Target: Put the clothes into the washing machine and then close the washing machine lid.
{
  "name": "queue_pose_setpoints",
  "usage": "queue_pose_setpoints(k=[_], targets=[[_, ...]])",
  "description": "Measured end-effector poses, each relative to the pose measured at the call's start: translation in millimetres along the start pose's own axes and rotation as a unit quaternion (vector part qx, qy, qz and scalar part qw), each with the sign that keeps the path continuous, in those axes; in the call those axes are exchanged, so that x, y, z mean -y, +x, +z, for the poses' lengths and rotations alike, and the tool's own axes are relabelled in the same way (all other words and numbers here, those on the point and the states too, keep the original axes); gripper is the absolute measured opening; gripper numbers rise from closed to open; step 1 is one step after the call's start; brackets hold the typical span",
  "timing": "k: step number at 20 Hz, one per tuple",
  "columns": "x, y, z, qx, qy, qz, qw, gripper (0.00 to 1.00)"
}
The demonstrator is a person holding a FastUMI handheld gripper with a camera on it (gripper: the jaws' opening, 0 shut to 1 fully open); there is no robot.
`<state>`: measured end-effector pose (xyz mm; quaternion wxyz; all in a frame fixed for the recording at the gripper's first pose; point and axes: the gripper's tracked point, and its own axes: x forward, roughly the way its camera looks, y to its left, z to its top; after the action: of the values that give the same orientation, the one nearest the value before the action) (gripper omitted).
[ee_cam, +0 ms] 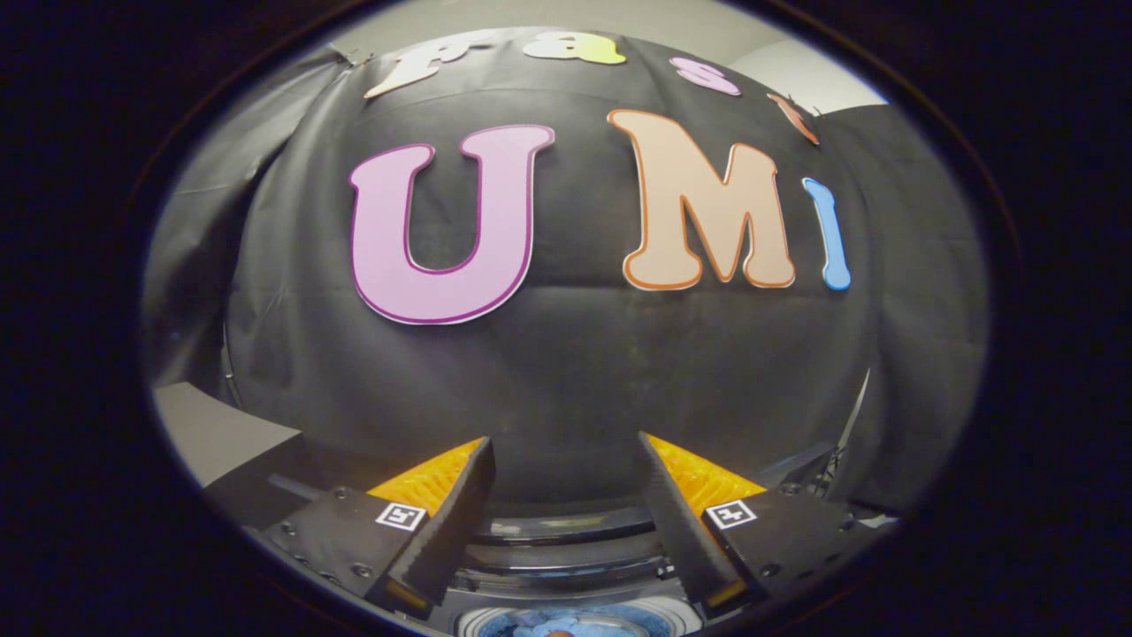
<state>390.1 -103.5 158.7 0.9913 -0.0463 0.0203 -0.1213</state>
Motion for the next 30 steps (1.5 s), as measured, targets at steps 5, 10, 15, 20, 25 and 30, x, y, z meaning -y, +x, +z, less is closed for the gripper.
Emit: queue_pose_setpoints(k=[5,10,15,20,25,30], targets=[[1.5,-9.7,-2.8,0.001,0.002,0.002,1.000,0.99],[2.0,-16.6,-3.5,0.006,0.001,0.006,1.000,0.99],[1.8,-21.7,-1.1,0.004,0.001,0.004,1.000,0.99],[4.8,-33.3,-4.0,0.005,0.001,-0.001,1.000,0.99],[6.5,-45.0,-7.9,0.010,-0.001,0.001,1.000,0.99],[9.2,-55.3,-12.6,0.006,-0.001,-0.001,1.000,0.99]])
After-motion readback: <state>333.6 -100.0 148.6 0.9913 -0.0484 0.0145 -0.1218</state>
